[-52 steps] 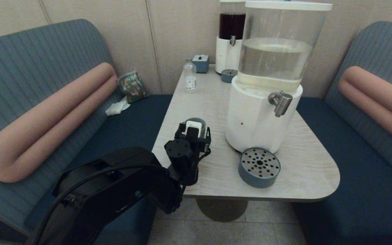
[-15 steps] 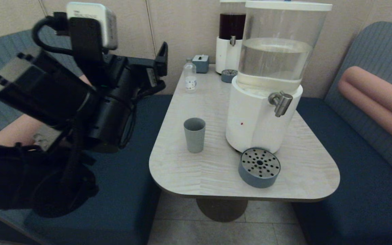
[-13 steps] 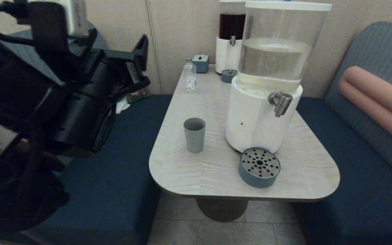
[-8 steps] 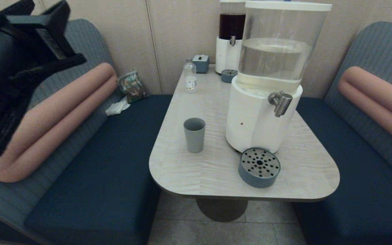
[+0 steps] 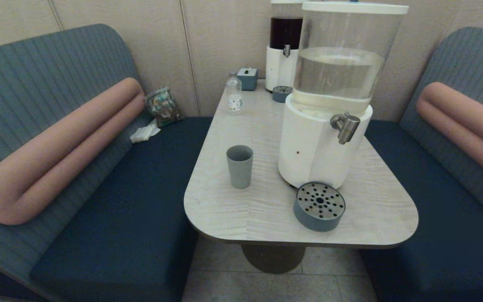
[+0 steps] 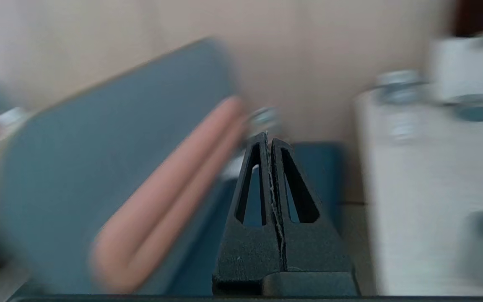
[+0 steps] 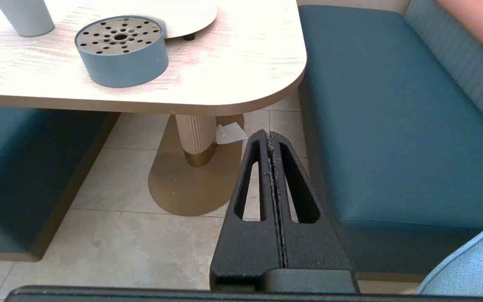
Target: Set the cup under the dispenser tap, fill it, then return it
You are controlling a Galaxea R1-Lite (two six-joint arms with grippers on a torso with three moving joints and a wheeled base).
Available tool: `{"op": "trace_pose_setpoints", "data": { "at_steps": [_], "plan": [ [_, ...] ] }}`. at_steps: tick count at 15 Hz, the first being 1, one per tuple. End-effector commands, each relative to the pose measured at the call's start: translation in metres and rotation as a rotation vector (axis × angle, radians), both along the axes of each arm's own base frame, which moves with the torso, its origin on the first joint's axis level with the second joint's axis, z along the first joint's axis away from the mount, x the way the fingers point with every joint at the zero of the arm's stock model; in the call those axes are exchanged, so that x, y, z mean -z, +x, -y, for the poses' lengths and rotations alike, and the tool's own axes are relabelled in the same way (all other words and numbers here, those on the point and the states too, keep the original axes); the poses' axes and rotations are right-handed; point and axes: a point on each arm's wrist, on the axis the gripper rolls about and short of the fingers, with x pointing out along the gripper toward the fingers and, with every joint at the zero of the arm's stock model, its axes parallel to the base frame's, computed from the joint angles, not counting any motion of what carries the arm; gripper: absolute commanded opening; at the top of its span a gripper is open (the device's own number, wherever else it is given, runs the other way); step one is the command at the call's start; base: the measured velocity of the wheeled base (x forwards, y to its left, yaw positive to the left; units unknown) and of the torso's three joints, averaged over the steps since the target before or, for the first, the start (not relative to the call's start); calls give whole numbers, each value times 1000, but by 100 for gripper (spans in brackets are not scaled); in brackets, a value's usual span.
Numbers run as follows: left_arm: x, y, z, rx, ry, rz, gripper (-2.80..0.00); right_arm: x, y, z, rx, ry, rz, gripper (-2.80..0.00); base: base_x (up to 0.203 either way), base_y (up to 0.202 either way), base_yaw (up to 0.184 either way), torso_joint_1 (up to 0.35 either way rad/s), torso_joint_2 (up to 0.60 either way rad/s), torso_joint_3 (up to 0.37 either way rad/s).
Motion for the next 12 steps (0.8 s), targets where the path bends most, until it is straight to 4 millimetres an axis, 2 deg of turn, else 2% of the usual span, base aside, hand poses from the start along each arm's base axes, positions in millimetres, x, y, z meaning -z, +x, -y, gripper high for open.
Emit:
{"op": "trace_pose_setpoints", "data": {
  "at_steps": [1,5,8,12],
  "plan": [
    [11,-19,-15,-77,-21,28,-280,0,0,0,0,0,0,-280,0,0,0,0,0,0],
    [40,-22,-30,-279,32,9,-280,0,0,0,0,0,0,-280,0,0,0,0,0,0],
    [47,-62,-36,-294,68,91,-280,0,0,0,0,0,0,-280,0,0,0,0,0,0],
    [75,-116,-34,-289,108,123,-280,0,0,0,0,0,0,-280,0,0,0,0,0,0]
  ]
}}
